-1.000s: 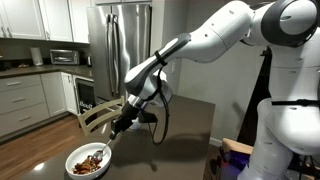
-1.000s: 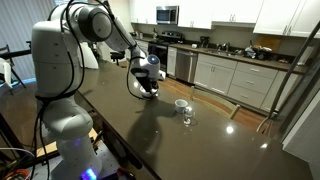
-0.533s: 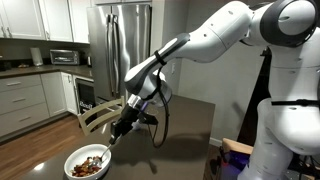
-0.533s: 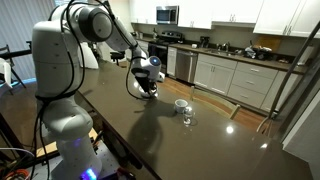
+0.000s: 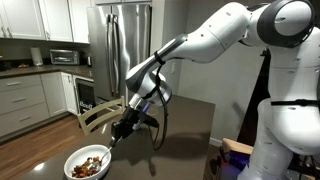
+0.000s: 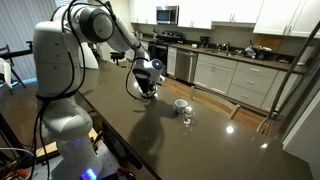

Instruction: Use the spoon to move some of the object from the bowl to the white cup

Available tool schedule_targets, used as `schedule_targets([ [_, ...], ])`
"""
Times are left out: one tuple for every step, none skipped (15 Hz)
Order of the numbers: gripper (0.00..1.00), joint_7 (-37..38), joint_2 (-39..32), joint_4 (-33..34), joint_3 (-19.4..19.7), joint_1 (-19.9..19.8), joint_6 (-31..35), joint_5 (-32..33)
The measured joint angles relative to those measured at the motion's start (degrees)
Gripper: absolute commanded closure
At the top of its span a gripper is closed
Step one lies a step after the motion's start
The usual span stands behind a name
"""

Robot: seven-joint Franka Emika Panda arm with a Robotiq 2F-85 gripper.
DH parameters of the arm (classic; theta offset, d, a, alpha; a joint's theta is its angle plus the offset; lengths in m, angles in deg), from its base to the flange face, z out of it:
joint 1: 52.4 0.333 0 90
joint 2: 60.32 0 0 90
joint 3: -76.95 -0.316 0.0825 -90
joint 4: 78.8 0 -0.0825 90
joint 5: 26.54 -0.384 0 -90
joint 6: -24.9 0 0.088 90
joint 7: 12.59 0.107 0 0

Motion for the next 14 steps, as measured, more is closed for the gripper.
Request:
schedule_targets([
  [0.96, -0.6, -0.2, 0.0, 0.1, -0.1, -0.6, -1.6],
  [0.96, -1.6, -0.3, 0.0, 0.2, -0.4, -1.3, -3.5],
  [0.96, -2.8, -0.3, 0.0, 0.1, -0.8, -1.9, -5.5],
  [0.96, -4.2, -0.3, 0.0, 0.1, -1.3, -2.6, -7.6],
  [0.96, -5.7, -0.3, 0.0, 0.1, -1.8, -3.3, -9.6],
  [0.96, -7.2, -0.4, 0.0, 0.2, -2.2, -3.9, -11.6],
  [0.96, -8.7, -0.4, 0.0, 0.2, -2.5, -4.3, -13.3],
  [0.96, -10.0, -0.5, 0.0, 0.2, -2.7, -4.9, -14.9],
  [0.96, -11.1, -0.7, 0.0, 0.3, -2.8, -5.4, -16.2],
  [0.96, -12.0, -0.9, 0.0, 0.4, -2.8, -5.9, -17.2],
  [0.96, -12.7, -1.0, 0.0, 0.5, -2.8, -6.2, -18.0],
  [0.96, -13.3, -1.2, 0.0, 0.5, -2.8, -6.5, -18.7],
  [0.96, -13.7, -1.3, 0.0, 0.6, -2.8, -6.7, -19.1],
  [0.96, -14.0, -1.3, 0.0, 0.7, -2.8, -7.0, -19.3],
])
